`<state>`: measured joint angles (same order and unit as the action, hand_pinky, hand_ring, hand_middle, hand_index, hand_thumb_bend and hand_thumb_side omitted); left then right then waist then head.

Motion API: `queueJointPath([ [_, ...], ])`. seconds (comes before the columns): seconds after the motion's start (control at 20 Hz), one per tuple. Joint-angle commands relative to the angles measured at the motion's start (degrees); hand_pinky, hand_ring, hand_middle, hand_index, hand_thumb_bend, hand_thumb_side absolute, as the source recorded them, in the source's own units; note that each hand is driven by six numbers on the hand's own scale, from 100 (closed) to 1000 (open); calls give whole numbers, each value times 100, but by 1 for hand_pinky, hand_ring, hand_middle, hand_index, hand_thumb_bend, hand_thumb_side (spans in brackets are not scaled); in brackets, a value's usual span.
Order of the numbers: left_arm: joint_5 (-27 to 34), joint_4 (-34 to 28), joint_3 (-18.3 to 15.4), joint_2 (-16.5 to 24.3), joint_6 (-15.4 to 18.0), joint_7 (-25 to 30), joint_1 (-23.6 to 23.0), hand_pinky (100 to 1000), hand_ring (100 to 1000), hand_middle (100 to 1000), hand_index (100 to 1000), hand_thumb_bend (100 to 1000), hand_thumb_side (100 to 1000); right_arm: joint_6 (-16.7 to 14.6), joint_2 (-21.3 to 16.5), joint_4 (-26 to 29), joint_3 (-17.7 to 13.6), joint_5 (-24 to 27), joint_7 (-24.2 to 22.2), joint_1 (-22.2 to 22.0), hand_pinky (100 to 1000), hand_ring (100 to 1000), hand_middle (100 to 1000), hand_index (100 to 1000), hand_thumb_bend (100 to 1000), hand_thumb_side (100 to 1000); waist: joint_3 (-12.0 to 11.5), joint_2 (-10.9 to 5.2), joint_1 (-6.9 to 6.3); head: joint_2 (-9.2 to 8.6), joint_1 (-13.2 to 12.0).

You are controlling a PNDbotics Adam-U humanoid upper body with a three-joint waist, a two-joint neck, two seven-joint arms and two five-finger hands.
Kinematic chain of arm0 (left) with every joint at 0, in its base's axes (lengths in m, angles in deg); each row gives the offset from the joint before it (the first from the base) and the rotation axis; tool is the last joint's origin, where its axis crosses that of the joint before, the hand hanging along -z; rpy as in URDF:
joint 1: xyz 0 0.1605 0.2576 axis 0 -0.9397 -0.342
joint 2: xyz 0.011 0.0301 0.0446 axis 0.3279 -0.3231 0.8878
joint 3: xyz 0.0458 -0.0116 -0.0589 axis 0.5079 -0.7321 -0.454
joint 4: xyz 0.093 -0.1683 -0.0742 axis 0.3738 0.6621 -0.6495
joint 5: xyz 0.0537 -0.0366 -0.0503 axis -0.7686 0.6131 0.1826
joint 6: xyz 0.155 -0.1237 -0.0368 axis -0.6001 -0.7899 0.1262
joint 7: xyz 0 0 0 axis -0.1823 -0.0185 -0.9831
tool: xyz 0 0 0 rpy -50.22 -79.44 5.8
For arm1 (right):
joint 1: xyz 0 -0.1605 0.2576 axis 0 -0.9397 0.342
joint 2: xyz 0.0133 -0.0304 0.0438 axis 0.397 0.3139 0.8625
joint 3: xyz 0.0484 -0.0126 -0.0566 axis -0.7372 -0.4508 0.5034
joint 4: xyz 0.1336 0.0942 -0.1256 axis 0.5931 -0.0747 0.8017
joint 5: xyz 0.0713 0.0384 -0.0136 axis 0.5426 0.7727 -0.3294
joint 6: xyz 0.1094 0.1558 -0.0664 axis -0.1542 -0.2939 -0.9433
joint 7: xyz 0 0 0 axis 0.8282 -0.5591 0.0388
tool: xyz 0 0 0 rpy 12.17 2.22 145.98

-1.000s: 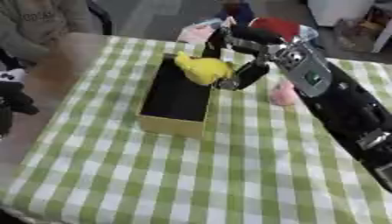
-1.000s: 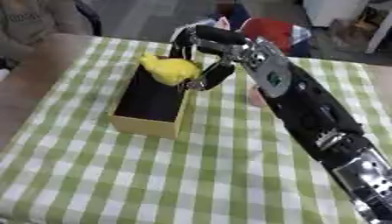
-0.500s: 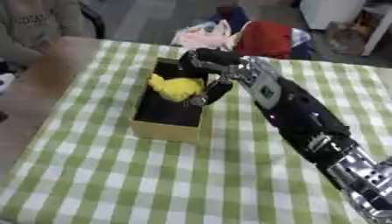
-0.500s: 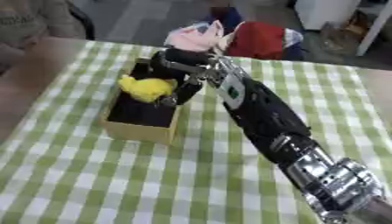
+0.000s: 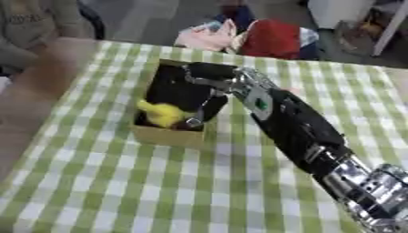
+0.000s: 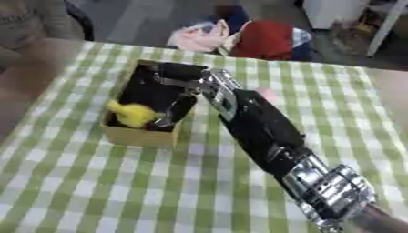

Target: Pick up objects on the table and place them in the box.

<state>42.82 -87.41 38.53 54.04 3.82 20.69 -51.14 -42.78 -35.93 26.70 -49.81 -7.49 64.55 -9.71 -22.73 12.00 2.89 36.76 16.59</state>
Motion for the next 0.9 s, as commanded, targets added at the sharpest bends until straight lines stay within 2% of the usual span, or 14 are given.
queueJointPath([
  [0.05,-5,-114,-16,50,-8,7,85,680,620,606,800,204,520,15,-118,113,-83,57,73,107,769,921,834,898,581,571,27,-81,-46,18,-25],
  [0.35,-43,-86,-39,104,-13,-1,10,679,620,607,800,203,522,178,-429,522,-109,738,49,159,749,900,793,887,566,513,203,-152,-40,68,-87],
  [0.5,-63,-63,-56,145,-18,-5,-35,679,620,607,801,201,524,276,-722,791,-119,1113,-93,157,744,892,792,870,539,483,336,-210,-29,93,-130],
  [0.6,-87,-46,-77,164,-21,-12,-72,679,620,607,801,194,529,299,-946,976,-104,1279,-261,83,746,892,800,863,533,494,449,-237,-37,96,-194],
  [0.65,-103,-40,-85,172,-20,-14,-91,679,621,608,801,180,518,311,-1045,1059,-107,1334,-342,32,745,886,797,855,727,310,492,-245,-44,94,-220],
  [0.7,-123,-33,-97,182,-18,-18,-111,679,621,608,801,193,529,321,-1158,1134,-112,1361,-414,-43,743,883,797,854,526,501,541,-251,-51,89,-246],
  [0.9,-175,-21,-139,193,0,-54,-173,679,621,608,801,191,531,358,-1527,1253,-196,1272,-533,-409,735,865,777,824,515,506,715,-249,-94,70,-315],
])
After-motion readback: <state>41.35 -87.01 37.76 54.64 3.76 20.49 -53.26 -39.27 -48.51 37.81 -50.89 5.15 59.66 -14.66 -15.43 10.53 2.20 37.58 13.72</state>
